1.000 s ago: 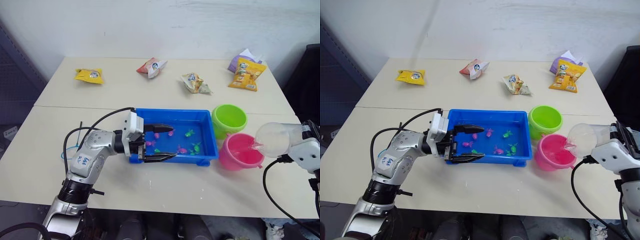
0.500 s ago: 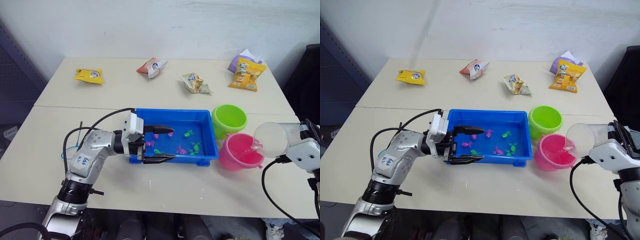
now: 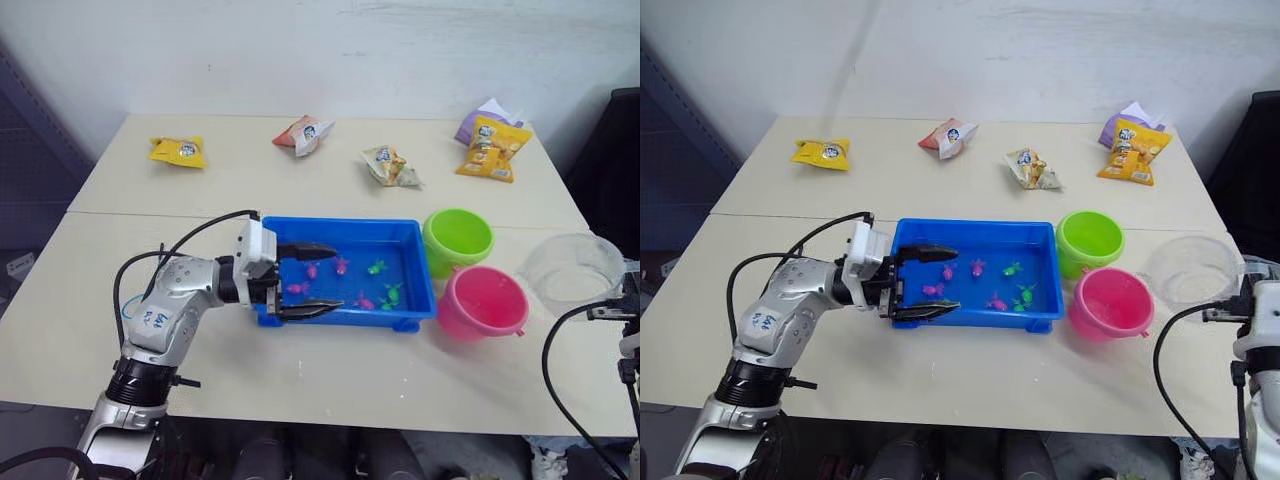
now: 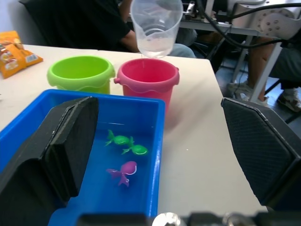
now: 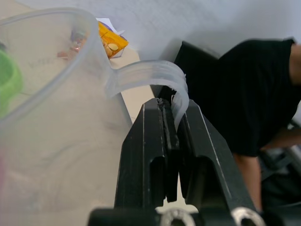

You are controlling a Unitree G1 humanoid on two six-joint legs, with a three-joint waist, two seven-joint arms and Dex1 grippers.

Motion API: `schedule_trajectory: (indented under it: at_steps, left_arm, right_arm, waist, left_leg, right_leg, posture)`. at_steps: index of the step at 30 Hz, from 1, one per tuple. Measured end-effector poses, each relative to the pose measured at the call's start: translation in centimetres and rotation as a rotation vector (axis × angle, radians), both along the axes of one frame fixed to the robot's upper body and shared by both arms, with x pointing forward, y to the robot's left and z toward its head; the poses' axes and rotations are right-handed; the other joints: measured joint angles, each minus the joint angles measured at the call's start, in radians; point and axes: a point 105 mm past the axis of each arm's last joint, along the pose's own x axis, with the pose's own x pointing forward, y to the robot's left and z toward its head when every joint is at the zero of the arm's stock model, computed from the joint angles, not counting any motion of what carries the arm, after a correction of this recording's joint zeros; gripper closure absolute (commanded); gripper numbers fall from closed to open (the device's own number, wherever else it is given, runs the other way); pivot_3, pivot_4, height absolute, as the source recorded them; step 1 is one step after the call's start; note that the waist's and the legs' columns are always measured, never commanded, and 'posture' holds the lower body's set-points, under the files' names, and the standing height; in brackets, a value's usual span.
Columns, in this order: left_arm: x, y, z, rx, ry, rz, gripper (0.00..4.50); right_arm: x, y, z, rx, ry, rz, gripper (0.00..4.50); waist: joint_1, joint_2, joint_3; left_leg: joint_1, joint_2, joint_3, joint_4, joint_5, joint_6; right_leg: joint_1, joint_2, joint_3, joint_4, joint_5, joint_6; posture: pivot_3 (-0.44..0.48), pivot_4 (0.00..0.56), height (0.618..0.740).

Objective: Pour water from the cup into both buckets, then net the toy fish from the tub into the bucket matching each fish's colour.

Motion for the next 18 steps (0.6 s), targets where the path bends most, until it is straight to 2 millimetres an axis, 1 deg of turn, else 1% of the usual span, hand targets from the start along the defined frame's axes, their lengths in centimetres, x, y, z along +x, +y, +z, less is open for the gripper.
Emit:
schedule_trajectory:
  at_steps: [3, 7, 9, 11, 14, 18]
  left_arm:
    - [0.4, 0.3, 0.5, -0.040, 0.003, 0.043, 0.00]
    - [1.2, 0.8, 1.3, -0.071, -0.030, 0.114, 0.00]
    - [1.6, 0.9, 1.4, -0.069, -0.038, 0.141, 0.00]
    - [2.0, 1.1, 1.2, -0.064, -0.029, 0.171, 0.00]
    - [2.4, 1.4, 1.0, -0.059, -0.022, 0.204, 0.00]
    - [2.7, 1.4, 0.8, -0.051, -0.025, 0.227, 0.00]
  right_arm:
    - [1.1, -0.3, 1.2, 0.032, -0.003, -0.002, 4.41]
    - [3.1, -0.6, 3.8, -0.005, -0.011, 0.000, 4.41]
    - [4.0, -0.5, 4.7, -0.030, -0.007, 0.008, 4.41]
    - [4.9, -0.4, 4.8, -0.038, 0.015, 0.022, 4.41]
    - [6.9, -0.2, 5.0, -0.086, 0.073, 0.032, 4.41]
    - [8.4, -0.1, 5.4, -0.198, 0.126, 0.041, 4.41]
  waist:
    - [0.001, 0.000, 0.000]
    - [0.002, 0.000, 0.000]
    - [0.003, 0.000, 0.000]
    - [0.003, 0.000, 0.000]
    - [0.003, 0.000, 0.000]
    - [0.003, -0.001, 0.001]
  left_leg:
    - [0.000, 0.000, 0.000, 0.000, 0.000, 0.000]
    - [0.000, -0.001, 0.000, 0.000, 0.000, 0.001]
    - [0.000, -0.001, 0.000, -0.001, 0.000, 0.001]
    - [-0.001, -0.001, 0.000, 0.000, 0.000, 0.001]
    - [-0.002, -0.001, 0.001, 0.000, 0.001, 0.002]
    - [-0.002, -0.001, 0.000, 0.000, 0.001, 0.002]
  right_leg:
    - [0.000, 0.000, 0.000, 0.000, 0.000, 0.000]
    - [0.000, 0.000, 0.000, 0.000, 0.000, 0.000]
    - [0.000, 0.000, -0.001, -0.001, 0.000, 0.000]
    - [0.000, 0.000, -0.001, -0.001, 0.000, 0.000]
    - [-0.001, -0.001, -0.001, -0.001, 0.000, 0.001]
    - [-0.001, -0.001, -0.001, -0.002, 0.000, 0.001]
  posture:
    - [0.000, 0.150, 0.738]
    - [0.000, 0.150, 0.738]
    - [0.000, 0.150, 0.738]
    - [0.000, 0.150, 0.738]
    - [0.000, 0.150, 0.738]
    - [0.000, 0.150, 0.738]
